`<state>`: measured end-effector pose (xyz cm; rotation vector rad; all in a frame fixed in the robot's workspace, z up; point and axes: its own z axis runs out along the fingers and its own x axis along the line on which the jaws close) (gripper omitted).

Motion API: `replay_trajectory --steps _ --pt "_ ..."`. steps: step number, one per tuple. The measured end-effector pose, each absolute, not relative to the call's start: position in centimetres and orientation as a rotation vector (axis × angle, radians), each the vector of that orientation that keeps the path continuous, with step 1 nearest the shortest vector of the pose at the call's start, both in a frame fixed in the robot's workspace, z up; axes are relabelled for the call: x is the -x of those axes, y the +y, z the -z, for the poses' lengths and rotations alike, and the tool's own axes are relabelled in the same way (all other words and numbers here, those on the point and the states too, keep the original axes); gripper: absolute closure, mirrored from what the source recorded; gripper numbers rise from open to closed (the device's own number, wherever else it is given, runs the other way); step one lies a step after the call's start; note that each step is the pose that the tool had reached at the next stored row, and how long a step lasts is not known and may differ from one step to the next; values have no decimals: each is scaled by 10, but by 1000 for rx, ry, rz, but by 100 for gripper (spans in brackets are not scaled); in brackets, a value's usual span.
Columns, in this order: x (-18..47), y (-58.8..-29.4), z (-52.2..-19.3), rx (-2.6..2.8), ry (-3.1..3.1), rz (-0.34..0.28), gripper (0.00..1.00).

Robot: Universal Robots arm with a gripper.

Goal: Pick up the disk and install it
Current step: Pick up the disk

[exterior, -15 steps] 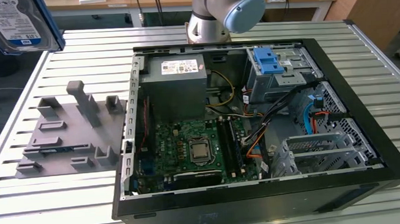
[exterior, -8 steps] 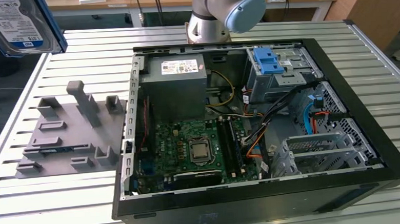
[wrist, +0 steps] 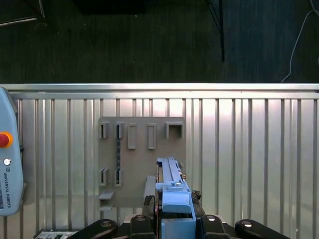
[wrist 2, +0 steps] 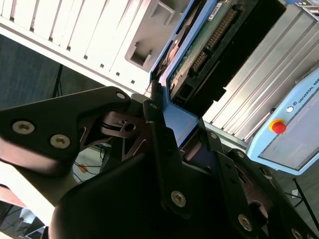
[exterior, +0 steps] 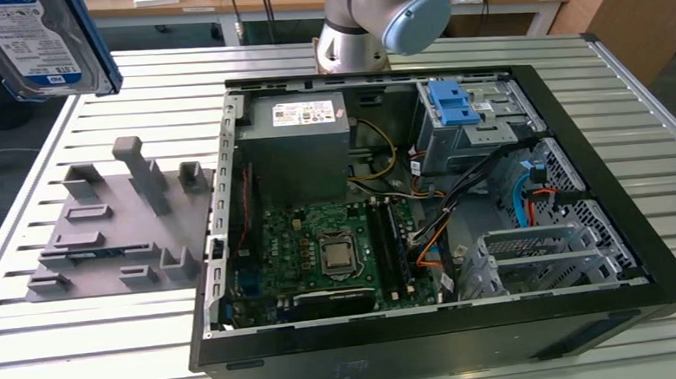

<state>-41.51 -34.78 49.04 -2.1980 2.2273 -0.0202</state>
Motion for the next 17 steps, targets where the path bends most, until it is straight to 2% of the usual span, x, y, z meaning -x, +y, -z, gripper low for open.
replay_trajectory --steps 17 --pt "394 -364 -490 2198 2228 20 64"
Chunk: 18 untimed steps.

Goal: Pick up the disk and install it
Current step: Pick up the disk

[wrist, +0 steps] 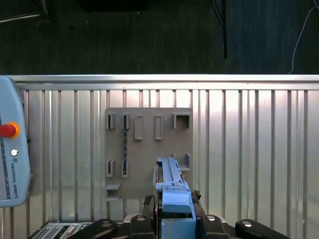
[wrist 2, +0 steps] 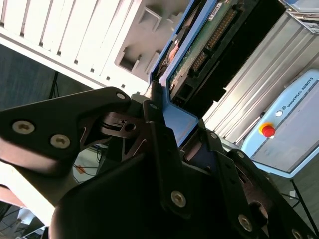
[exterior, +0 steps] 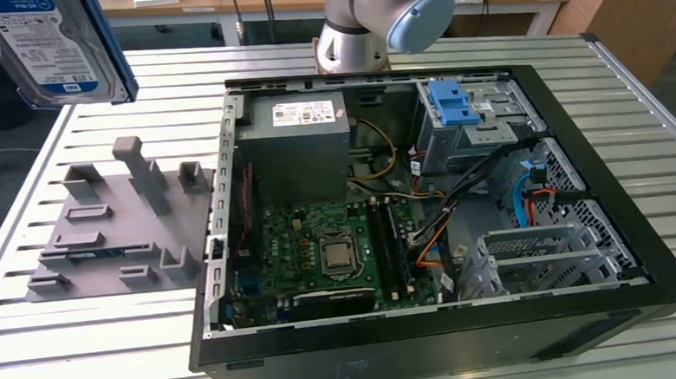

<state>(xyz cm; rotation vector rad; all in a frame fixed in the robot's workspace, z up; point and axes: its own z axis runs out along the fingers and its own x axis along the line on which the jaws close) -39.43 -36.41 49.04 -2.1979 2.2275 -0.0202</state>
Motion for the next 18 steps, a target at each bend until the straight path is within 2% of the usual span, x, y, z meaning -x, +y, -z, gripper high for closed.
replay_trajectory --steps 18 --pt "374 -382 -490 2198 2228 20 64"
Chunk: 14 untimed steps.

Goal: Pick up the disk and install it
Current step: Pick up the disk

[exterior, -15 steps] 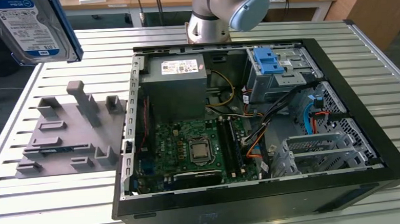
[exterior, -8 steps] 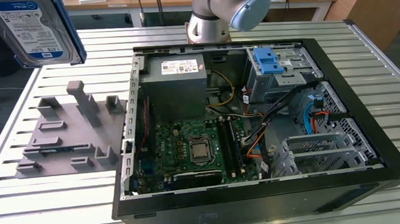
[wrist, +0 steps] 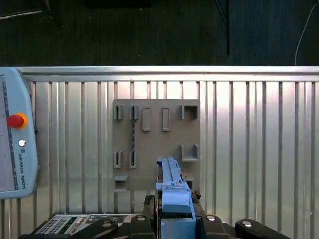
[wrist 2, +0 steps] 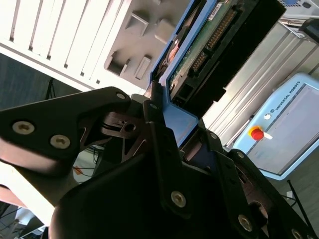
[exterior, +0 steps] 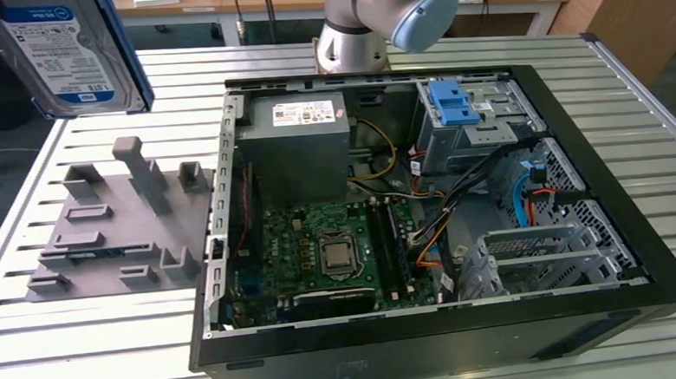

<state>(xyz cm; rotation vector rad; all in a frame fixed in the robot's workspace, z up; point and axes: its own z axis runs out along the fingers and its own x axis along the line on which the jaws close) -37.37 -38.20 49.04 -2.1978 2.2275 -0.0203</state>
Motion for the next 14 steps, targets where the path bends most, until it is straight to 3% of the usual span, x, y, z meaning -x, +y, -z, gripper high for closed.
replay_trajectory --steps 14 --pt "355 -395 -490 2198 2228 20 64"
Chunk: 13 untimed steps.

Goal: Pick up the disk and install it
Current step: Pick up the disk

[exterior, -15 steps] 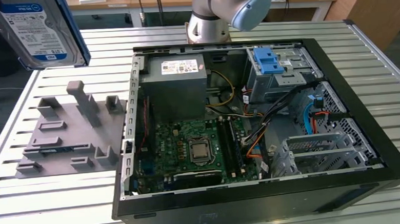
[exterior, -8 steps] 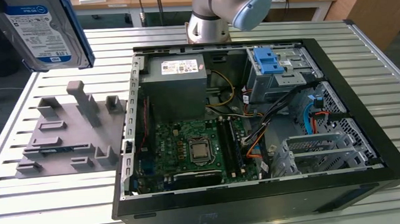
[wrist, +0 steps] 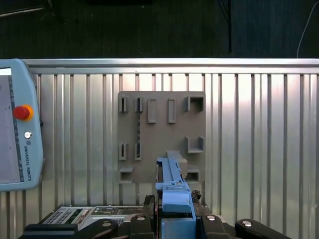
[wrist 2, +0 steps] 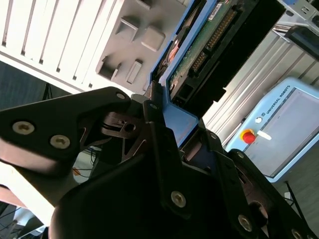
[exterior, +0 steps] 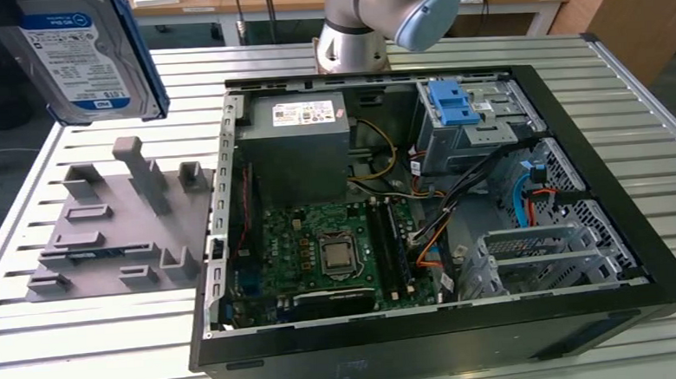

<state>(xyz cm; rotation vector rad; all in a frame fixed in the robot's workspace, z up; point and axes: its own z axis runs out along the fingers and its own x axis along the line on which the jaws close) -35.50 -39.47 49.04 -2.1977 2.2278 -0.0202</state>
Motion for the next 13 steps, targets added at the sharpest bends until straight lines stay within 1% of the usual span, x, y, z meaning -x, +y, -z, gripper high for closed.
replay_trajectory --steps 13 --pt "335 -403 -490 2197 2228 20 64"
